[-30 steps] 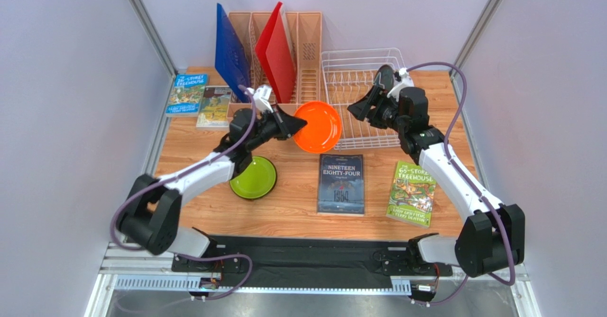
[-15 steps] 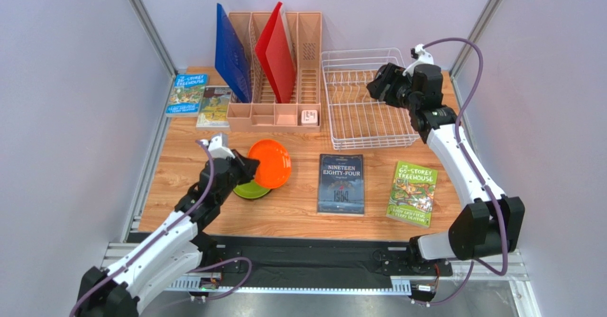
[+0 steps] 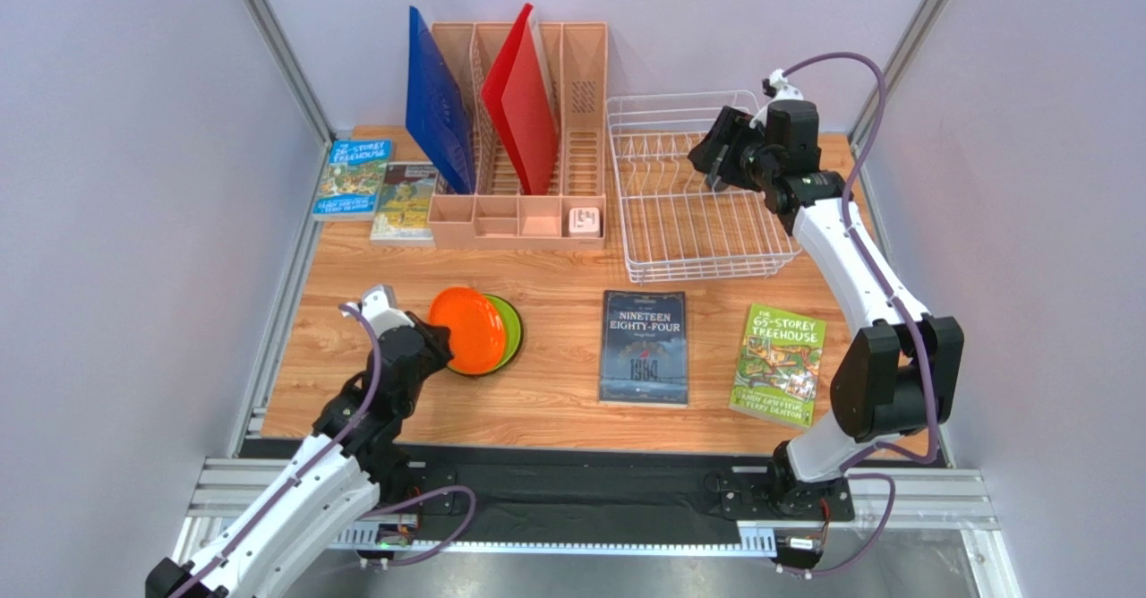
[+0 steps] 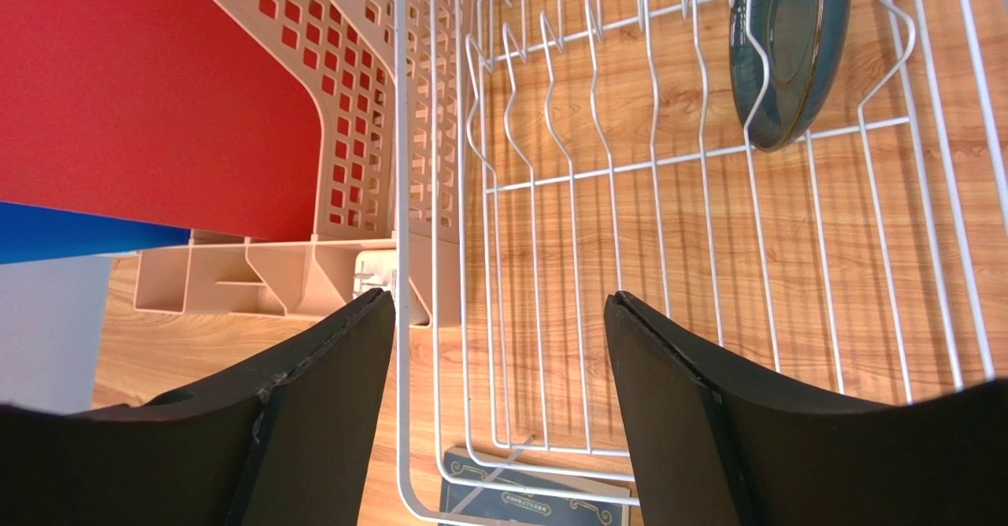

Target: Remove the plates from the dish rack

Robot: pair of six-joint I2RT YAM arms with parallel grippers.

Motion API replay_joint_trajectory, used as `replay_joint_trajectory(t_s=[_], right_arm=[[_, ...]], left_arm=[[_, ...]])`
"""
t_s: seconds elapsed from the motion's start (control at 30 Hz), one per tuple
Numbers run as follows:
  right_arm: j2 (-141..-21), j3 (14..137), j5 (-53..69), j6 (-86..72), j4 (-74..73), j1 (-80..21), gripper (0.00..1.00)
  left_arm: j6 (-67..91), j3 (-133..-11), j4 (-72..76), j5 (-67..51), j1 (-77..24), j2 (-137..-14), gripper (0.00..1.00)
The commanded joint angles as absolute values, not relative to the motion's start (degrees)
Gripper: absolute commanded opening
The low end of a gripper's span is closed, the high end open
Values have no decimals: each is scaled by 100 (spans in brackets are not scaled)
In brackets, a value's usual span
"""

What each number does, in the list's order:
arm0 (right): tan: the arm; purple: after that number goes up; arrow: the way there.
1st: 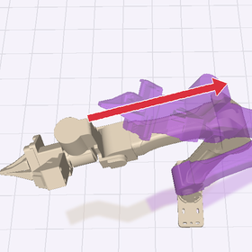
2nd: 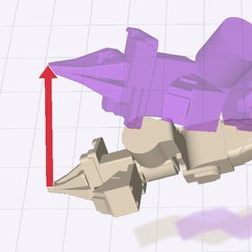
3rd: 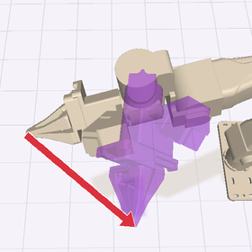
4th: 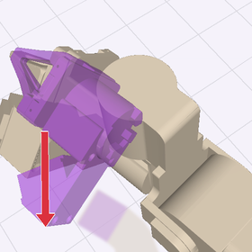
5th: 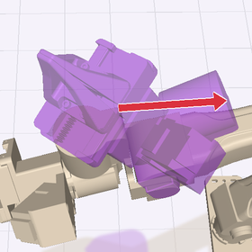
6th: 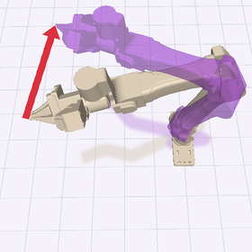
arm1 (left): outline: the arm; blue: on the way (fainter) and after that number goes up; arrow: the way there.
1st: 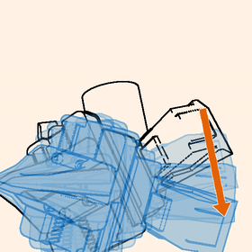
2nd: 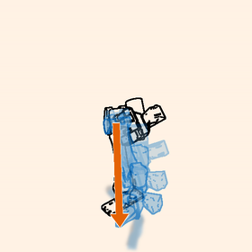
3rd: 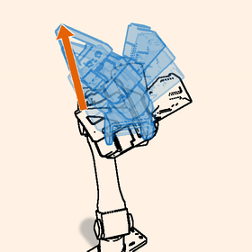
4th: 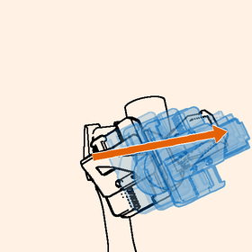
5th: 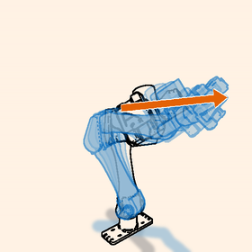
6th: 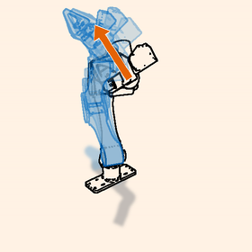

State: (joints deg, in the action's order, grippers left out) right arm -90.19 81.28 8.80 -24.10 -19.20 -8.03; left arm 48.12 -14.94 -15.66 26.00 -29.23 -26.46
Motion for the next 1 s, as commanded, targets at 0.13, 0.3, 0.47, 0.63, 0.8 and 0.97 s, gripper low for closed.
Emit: replay_joint_trajectory(t_s=[0.13, 0.3, 0.47, 0.63, 0.8, 0.97], right_arm=[[-9193, 8507, 879, -2268, -1995, -756, 71], [-9421, 8928, 625, -2075, -2284, -686, 71], [-9834, 9377, 176, -1820, -2548, -589, 71], [-10160, 9772, 9, -1731, -2663, -484, 71], [-10687, 10256, -369, -1539, -2777, -396, 72], [-11197, 10879, -887, -1214, -2865, -387, 72]], left_arm=[[5229, -1415, -1231, 2751, -2936, -3348, 4], [5282, -1345, -1081, 2681, -2936, -3595, 29], [5212, -1310, -1143, 2760, -2936, -3358, 66], [5115, -1380, -1441, 2909, -2936, -3173, 80], [4862, -1643, -1529, 2927, -2936, -3138, 82], [4150, -2248, -1363, 2673, -2936, -3374, 88]])
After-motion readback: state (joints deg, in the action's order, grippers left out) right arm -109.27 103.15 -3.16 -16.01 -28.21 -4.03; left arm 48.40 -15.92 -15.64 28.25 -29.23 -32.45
